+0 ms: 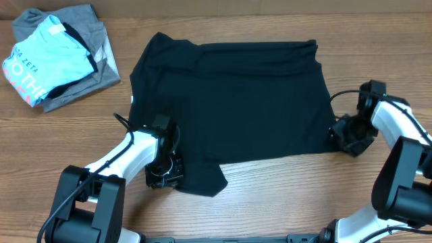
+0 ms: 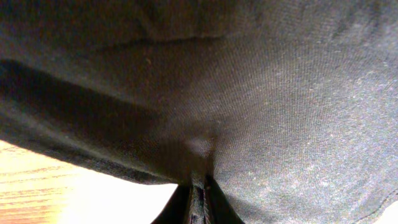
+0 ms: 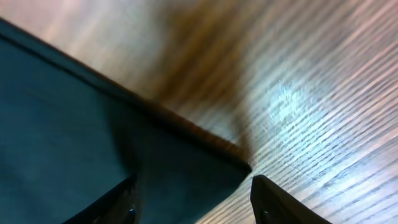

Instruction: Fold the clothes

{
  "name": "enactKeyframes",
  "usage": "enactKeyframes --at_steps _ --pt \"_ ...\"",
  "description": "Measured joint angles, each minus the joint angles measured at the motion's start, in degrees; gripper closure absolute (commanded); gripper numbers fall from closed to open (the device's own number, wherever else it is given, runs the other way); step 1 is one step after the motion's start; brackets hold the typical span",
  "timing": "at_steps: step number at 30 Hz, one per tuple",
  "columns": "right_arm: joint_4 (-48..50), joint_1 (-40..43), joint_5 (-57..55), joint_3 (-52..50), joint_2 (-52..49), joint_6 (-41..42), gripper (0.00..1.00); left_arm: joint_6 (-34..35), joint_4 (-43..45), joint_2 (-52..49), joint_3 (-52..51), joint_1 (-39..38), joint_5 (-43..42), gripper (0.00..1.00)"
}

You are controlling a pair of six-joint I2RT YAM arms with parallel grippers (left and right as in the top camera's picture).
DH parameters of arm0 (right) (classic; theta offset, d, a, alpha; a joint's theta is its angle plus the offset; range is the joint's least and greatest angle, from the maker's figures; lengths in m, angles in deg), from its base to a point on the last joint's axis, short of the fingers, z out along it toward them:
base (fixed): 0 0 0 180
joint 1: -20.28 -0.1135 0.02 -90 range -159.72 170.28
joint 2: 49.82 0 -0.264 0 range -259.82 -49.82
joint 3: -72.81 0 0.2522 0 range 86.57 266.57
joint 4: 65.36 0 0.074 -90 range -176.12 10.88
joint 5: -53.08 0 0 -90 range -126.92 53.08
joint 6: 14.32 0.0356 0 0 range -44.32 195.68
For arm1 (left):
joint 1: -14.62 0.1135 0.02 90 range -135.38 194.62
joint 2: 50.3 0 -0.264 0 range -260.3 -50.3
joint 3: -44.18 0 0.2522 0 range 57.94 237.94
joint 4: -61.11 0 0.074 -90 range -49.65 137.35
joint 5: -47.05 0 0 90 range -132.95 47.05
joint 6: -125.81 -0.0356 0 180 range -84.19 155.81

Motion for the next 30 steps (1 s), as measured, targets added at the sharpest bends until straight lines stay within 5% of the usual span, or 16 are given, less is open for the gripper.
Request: enactKeyframes --at_steps 6,10,14,30 --pt "0.5 0.0 0.1 -1.2 0.0 0.2 0.48 0.0 0.0 0.0 0.0 0.0 0.0 0.91" --pt "1.2 0.0 0.2 -1.2 0.0 0.5 0.66 0.0 0.0 0.0 0.0 0.0 0.0 0.96" --pt "2.2 0.0 0.4 -1.2 0.0 1.1 0.96 -0.2 -0.1 0.0 0.0 0.0 0.0 0.96" --pt "-4.5 0.0 0.4 -1.9 3.9 4.5 0.96 -1.6 -6.5 3.3 0.0 -2.9 -5.2 0.96"
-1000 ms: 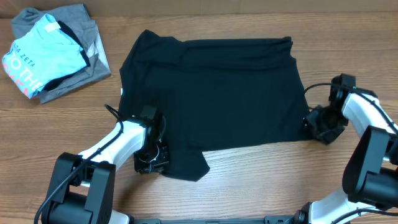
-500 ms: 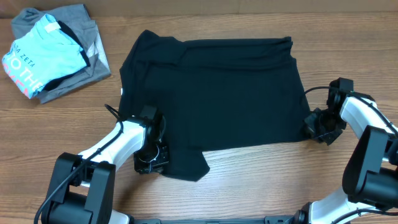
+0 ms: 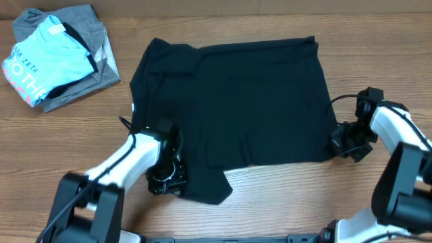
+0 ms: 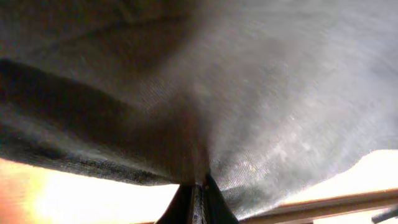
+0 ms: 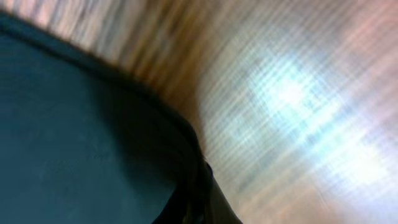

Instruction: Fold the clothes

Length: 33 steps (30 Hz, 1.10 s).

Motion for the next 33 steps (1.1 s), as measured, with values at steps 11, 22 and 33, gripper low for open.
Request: enactKeyframes --at_steps 11,22,33 --pt "-10.9 0.0 0.0 0.0 24.0 2.4 0.96 9.0 -8.3 25.1 0.0 -10.1 -0.1 0.96" --pt "-6.2 0.0 0.0 -0.1 36.8 3.2 0.96 16.6 -12.5 39.2 1.5 -10.3 7.2 0.96" --pt "7.3 0.0 2.1 -0.2 31.6 3.7 0.96 14.9 2.9 36.4 4.8 -10.3 21.6 0.96"
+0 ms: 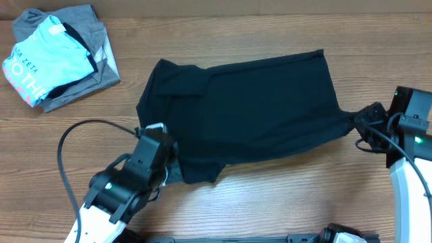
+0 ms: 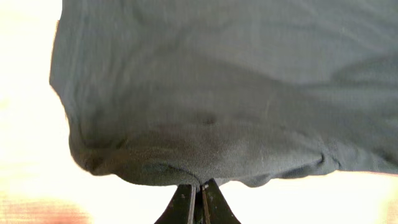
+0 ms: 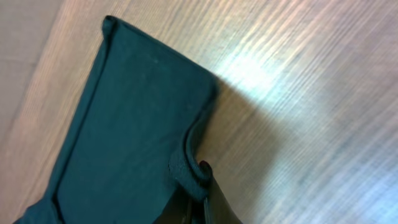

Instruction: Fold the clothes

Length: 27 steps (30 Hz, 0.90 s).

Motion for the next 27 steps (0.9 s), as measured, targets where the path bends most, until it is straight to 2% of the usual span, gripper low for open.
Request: enactKeyframes --at_steps 6,11,17,21,25,27 --pt "5.5 0.0 1.3 0.0 -6.1 0.0 0.96 -1.4 6.3 -8.2 0.2 1.1 5.5 0.96" --pt "11.1 0.0 1.6 0.0 -11.8 0.0 0.96 -2.6 12.3 -15.2 0.2 6.4 8.3 0.96" --pt "14.1 0.0 2.5 0.0 -18.1 0.0 0.96 -4.6 17.5 -22.0 0.2 12.7 8.2 0.96" --pt "16.5 -1.0 2.6 0.0 -20.9 0.0 0.96 -6.2 20.3 -24.5 0.2 14.1 7.7 0.95" --pt "19.7 -3.2 2.5 0.0 -21.9 0.0 0.96 -7.4 23.2 -25.8 0.2 14.2 7.6 0.92" --pt "21.4 -4.5 2.0 0.0 -22.1 0.2 0.96 -7.6 24.9 -26.1 0.2 14.3 7.6 0.87"
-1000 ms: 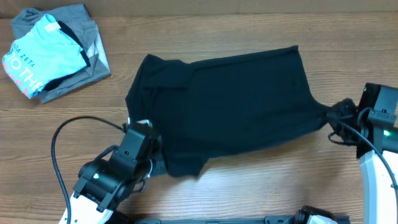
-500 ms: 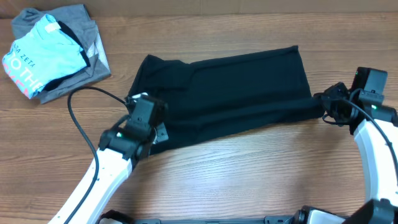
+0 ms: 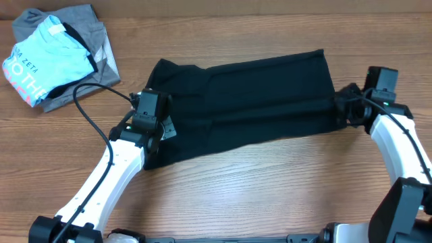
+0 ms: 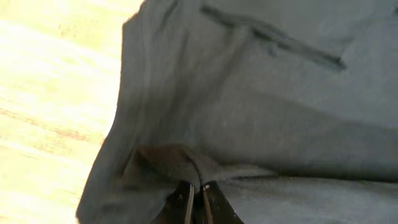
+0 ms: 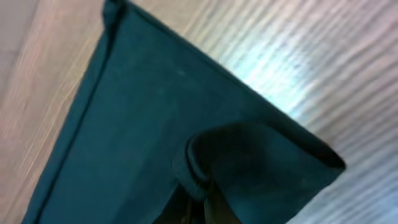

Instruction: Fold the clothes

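A black garment (image 3: 243,101) lies across the middle of the wooden table as a long band, its near edge doubled over toward the far edge. My left gripper (image 3: 150,125) is shut on the garment's near-left corner (image 4: 180,163), held over the cloth. At the right end my right gripper (image 3: 347,108) is shut on the near-right corner (image 5: 199,163), also lifted above the cloth.
A pile of folded clothes, a light blue printed shirt (image 3: 44,57) on grey ones (image 3: 91,37), sits at the far left corner. Bare wooden table (image 3: 270,189) lies in front of the garment. A black cable (image 3: 91,115) loops beside the left arm.
Both grippers have moved toward the far side, each still holding its corner. The garment's near edge now lies over its middle, and the garment looks narrower front to back.
The black garment lay spread flat; my left gripper was shut on its near-left edge and my right stood open at the near-right corner. A second later the right was shut too. Then both corners were lifted, and now they are over the garment.
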{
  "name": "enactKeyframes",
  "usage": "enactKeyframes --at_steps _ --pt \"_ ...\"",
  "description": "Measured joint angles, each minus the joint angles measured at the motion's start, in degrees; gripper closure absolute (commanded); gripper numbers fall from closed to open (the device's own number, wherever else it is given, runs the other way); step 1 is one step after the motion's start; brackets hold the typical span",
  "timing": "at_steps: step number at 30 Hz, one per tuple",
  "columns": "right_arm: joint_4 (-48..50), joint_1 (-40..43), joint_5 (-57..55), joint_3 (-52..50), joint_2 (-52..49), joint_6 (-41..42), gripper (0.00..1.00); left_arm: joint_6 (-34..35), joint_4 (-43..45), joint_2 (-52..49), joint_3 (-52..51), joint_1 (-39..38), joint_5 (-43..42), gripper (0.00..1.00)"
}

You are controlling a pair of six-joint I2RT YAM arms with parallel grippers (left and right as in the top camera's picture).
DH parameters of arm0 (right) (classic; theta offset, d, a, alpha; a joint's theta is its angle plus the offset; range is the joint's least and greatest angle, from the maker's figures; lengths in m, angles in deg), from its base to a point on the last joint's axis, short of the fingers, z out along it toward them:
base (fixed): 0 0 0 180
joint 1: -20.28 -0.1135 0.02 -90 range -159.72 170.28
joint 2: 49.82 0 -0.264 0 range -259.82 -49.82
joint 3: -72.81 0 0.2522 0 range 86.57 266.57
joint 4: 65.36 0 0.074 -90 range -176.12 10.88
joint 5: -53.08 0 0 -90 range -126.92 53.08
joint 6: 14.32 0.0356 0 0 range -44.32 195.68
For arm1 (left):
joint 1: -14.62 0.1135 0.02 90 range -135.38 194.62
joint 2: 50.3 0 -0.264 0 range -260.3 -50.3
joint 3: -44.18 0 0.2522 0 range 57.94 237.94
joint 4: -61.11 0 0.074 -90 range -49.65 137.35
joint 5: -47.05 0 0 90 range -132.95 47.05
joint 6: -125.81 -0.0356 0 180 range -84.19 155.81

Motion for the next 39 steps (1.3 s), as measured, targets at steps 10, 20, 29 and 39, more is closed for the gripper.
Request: enactKeyframes --at_steps 10,20,29,39 --pt "1.7 -3.2 -4.7 0.0 -0.1 0.9 0.08 -2.7 3.0 -2.2 0.0 0.0 0.0 0.00" --pt "-10.4 0.0 -3.1 6.3 -0.1 -5.5 0.62 -4.4 -17.4 -2.5 9.0 0.4 -1.1 0.68" --pt "-11.0 -0.3 -0.7 5.7 -7.1 -8.9 0.96 -4.5 -20.4 -11.9 9.2 0.5 -10.5 0.96" --pt "-8.5 -0.4 -0.3 5.2 -14.3 -10.2 0.96 -4.3 -21.5 -19.7 9.2 0.5 -14.2 0.96"
